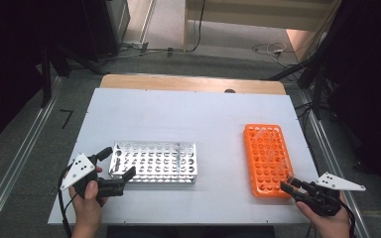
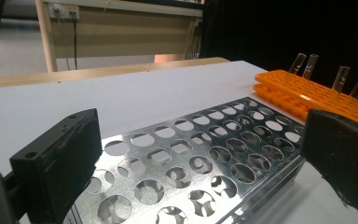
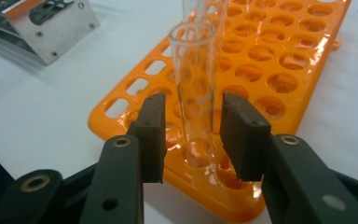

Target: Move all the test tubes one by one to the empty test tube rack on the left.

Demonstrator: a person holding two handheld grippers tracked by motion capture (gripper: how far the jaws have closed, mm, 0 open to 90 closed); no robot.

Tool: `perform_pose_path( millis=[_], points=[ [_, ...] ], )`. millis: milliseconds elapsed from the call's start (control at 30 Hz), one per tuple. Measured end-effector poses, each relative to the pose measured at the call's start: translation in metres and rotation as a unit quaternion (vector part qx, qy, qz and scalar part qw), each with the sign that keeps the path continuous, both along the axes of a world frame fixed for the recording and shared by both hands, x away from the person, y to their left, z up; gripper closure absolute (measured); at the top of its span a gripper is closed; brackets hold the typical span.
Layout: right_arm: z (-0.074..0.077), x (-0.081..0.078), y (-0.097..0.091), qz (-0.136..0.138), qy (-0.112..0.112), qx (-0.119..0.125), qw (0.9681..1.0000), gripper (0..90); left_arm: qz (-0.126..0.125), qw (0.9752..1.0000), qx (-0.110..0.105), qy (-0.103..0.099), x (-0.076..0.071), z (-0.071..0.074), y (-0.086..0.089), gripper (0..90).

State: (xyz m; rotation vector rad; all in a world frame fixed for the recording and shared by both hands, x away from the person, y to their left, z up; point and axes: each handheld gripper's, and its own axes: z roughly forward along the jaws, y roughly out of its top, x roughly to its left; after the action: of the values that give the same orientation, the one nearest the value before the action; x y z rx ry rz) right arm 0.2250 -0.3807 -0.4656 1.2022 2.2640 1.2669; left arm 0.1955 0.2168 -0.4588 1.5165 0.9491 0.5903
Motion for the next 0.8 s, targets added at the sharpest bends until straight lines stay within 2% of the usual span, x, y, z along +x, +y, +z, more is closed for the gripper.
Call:
perform_pose_path(
  millis=[133, 200, 267, 433, 533, 633, 800],
  points=[
    [-0.001, 0.000, -0.001, -0.003, -0.002, -0.008, 1.0000, 61.3, 0.000, 1.0000, 0.001, 0.001, 0.000, 0.000, 0.000, 0.0],
    [-0.003, 0.000, -0.002, -0.001, 0.001, -0.021, 0.9998, 63.5, -0.001, 1.0000, 0.000, 0.001, 0.000, 0.000, 0.000, 0.0],
    [-0.004, 0.001, -0.003, 0.001, -0.001, -0.020, 0.9998, 65.6, -0.001, 1.0000, 0.001, 0.000, 0.000, 0.000, -0.001, 0.0],
    [-0.005, 0.000, -0.002, 0.012, -0.014, -0.032, 0.9993, 73.1, -0.002, 1.0000, 0.001, 0.000, 0.001, 0.000, -0.001, 0.0],
    [-0.004, -0.001, 0.000, 0.015, -0.021, -0.039, 0.9989, 73.7, -0.003, 1.0000, 0.001, 0.000, 0.001, 0.000, -0.002, 0.0],
    [-0.002, -0.001, -0.001, 0.015, -0.019, -0.027, 0.9993, 73.9, -0.005, 1.0000, 0.002, 0.000, 0.000, 0.000, -0.003, 0.0],
    [0.010, -0.003, -0.004, 0.003, -0.030, -0.009, 0.9995, 74.0, -0.005, 1.0000, 0.004, -0.001, -0.001, 0.001, -0.005, 0.0]
  ],
)
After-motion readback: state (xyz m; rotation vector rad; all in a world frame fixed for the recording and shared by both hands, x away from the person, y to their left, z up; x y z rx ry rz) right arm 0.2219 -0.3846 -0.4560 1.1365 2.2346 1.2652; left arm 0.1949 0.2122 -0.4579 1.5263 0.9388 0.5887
